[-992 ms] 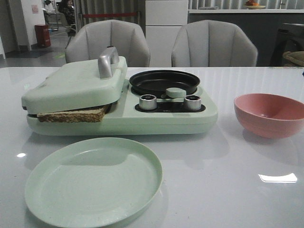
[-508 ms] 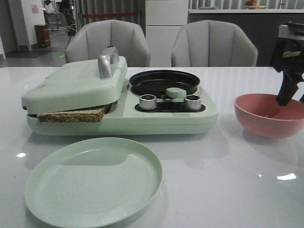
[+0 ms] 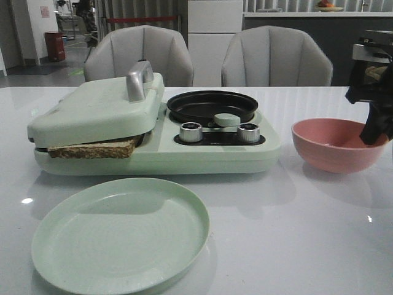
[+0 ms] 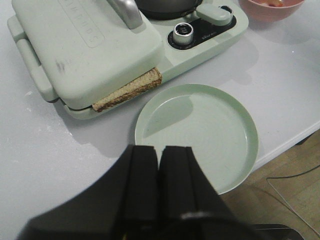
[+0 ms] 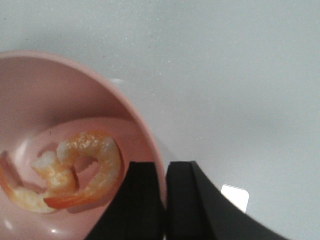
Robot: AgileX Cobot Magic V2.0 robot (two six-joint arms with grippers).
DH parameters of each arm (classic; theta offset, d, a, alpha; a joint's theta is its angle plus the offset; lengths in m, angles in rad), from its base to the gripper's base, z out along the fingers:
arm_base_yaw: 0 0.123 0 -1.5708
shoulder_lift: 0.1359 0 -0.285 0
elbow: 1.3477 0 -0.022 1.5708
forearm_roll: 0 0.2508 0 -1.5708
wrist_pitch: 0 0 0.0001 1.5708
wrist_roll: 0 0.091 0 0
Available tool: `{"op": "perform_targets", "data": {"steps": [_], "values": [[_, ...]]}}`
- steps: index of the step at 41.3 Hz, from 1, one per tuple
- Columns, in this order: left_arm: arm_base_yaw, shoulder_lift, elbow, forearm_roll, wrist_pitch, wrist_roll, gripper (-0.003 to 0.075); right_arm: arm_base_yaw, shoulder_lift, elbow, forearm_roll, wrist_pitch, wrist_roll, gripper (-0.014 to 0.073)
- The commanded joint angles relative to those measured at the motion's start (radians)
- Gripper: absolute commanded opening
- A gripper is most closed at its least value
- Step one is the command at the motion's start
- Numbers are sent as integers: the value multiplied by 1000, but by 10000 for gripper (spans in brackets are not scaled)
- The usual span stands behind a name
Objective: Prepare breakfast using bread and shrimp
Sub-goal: 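Lower the right gripper to the pink bowl rim and grasp it, then lift the pink bowl with the right gripper over the frying pan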
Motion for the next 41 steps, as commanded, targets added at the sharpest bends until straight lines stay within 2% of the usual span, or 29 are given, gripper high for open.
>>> {"op": "perform_targets", "data": {"steps": [1, 6, 17, 24, 31, 38, 41], "values": [[-5, 2, -26, -5, -75, -9, 101, -2, -54, -30, 1, -30, -11, 36], [-5, 2, -26, -5, -75, -9, 100, -2, -55, -30, -5, -29, -11, -11], [-5, 2, -26, -5, -73, -9, 101, 17, -148, -32, -30, -20, -11, -13], [-5, 2, -26, -5, -77, -9, 101, 97, -226, -84, -116, 0, -11, -13], [-5, 2, -26, -5, -77, -9, 101, 223, -240, -189, -199, 20, 0, -13], [-5, 2, -26, -5, -77, -9, 101, 366, -211, -298, -378, 16, 83, -13], [-5, 2, -26, -5, -75, -9, 101, 428, -173, -359, -531, 29, 150, -13]]}}
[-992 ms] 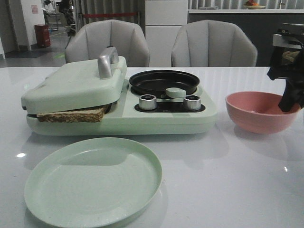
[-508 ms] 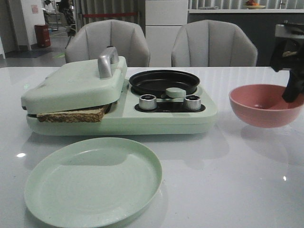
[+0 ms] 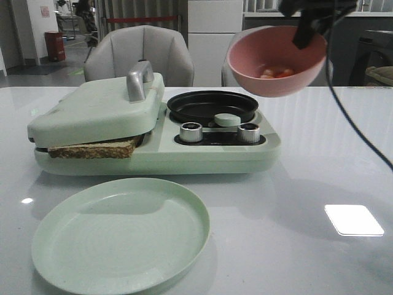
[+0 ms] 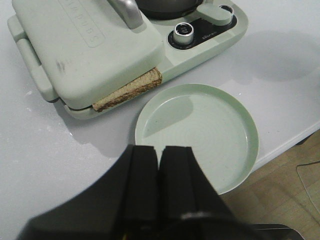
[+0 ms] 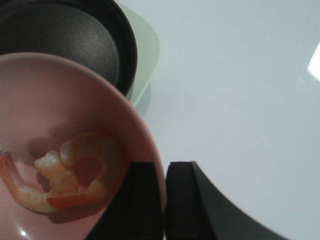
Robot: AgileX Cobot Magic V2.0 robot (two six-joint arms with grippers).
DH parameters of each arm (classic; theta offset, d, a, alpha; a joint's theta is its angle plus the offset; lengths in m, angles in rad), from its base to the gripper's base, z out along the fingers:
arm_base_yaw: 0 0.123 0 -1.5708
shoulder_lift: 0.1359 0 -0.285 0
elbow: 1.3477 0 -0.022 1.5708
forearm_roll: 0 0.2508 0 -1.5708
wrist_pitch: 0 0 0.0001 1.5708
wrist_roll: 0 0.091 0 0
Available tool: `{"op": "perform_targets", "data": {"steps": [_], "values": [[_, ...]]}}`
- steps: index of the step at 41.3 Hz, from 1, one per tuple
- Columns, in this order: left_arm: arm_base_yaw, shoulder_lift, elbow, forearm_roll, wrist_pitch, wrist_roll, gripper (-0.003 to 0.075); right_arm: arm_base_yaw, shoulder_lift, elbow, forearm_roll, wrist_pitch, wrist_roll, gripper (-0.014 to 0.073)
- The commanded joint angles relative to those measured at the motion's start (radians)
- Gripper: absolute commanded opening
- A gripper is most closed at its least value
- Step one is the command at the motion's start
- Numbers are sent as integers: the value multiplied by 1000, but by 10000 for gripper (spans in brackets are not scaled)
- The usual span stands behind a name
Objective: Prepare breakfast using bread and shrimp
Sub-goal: 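Lift the pink bowl with the right gripper over the frying pan, then tilt the bowl with the right gripper to pour shrimp into the pan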
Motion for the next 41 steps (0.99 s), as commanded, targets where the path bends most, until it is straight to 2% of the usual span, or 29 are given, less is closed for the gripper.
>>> {"op": "perform_targets", "data": {"steps": [1, 5, 10, 19, 24, 33, 41], "values": [[-5, 2, -26, -3, -75, -9, 101, 55, -14, -102, -189, -40, 90, -13], [-5, 2, -26, -3, -73, -9, 101, 106, 34, -170, -357, -26, 169, -13], [-5, 2, -26, -3, -69, -9, 101, 142, 84, -241, -501, -24, 239, -13], [-5, 2, -26, -3, -69, -9, 101, 193, 168, -353, -711, -29, 267, -13], [-5, 2, -26, -3, -71, -9, 101, 226, 202, -410, -869, -29, 305, -13], [-5, 2, -26, 3, -74, -9, 101, 277, 252, -445, -1174, -29, 388, -13], [-5, 2, -26, 19, -75, -9, 101, 317, 270, -445, -1390, 19, 460, -13]]}}
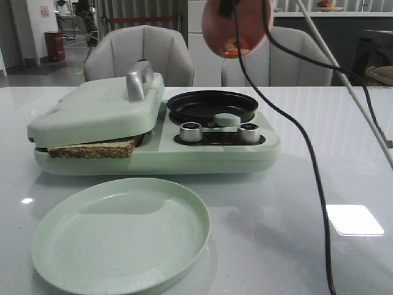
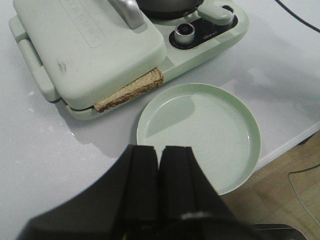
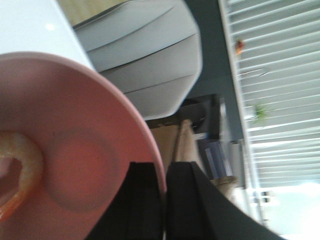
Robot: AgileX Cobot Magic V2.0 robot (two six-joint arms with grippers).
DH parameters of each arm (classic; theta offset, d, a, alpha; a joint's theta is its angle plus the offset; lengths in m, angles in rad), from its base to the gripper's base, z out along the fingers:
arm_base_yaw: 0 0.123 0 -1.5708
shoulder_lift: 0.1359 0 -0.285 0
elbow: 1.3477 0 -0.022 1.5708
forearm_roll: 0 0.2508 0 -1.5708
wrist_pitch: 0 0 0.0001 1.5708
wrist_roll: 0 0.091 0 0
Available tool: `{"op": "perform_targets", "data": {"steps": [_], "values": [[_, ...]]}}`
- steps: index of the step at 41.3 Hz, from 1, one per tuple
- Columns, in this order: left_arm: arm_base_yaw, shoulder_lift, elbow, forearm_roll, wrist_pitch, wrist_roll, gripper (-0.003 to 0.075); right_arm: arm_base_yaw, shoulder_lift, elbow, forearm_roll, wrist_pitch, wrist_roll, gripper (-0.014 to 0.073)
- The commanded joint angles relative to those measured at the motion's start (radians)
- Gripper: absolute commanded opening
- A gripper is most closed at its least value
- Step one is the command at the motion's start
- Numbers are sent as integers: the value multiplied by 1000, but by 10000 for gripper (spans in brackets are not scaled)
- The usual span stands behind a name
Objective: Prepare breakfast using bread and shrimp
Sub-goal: 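Tilt the bowl with the right gripper to pour shrimp into the pan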
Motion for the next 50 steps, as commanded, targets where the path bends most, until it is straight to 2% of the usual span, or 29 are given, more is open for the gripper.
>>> {"op": "perform_targets", "data": {"steps": [1, 31, 42, 50], "values": [[-5, 2, -26, 14, -75, -9, 101, 15, -65, -40, -208, 9, 37, -13], [-5, 2, -26, 44, -75, -9, 101, 56, -65, -40, -431, 20, 41, -12], [-5, 2, -26, 55, -75, -9, 101, 63, -64, -40, -446, -5, 42, -12], [-5, 2, -26, 66, -75, -9, 100, 63, -63, -40, -504, -2, 42, -12]]}}
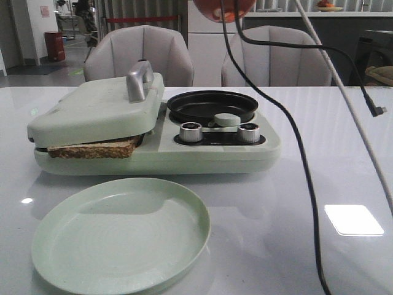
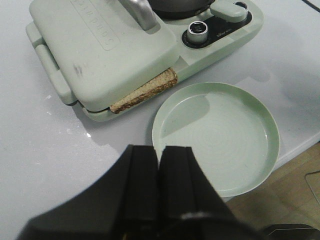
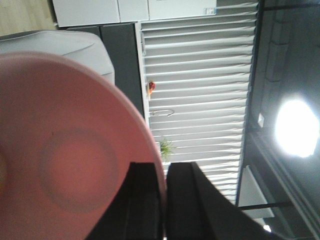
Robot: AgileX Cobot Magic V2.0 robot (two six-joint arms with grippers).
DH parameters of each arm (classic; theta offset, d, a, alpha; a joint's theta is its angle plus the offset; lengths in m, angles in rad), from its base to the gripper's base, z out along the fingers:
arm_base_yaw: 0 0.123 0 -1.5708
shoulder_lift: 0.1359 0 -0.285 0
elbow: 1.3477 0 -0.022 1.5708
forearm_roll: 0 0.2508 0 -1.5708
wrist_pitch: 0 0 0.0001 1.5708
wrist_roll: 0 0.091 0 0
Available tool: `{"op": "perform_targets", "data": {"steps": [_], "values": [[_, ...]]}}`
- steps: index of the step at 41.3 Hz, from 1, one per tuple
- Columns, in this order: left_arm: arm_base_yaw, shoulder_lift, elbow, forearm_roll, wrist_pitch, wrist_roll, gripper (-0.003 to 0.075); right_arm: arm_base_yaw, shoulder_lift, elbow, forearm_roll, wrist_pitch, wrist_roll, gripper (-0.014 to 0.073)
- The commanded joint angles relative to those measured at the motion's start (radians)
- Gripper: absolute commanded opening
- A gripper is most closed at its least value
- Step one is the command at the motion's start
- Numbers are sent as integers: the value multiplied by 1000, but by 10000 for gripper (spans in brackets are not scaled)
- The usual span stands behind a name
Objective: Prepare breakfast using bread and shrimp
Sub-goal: 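Tilt the bowl with the right gripper to pour shrimp into the pan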
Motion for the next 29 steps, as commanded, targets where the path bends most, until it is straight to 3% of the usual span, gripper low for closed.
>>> {"op": "perform_targets", "data": {"steps": [1, 29], "values": [[-5, 2, -26, 8, -75, -9, 101, -1, -70, -40, -124, 13, 1, -12], [-5, 2, -26, 8, -75, -9, 101, 0, -70, -40, -198, 64, 63, -12]]}}
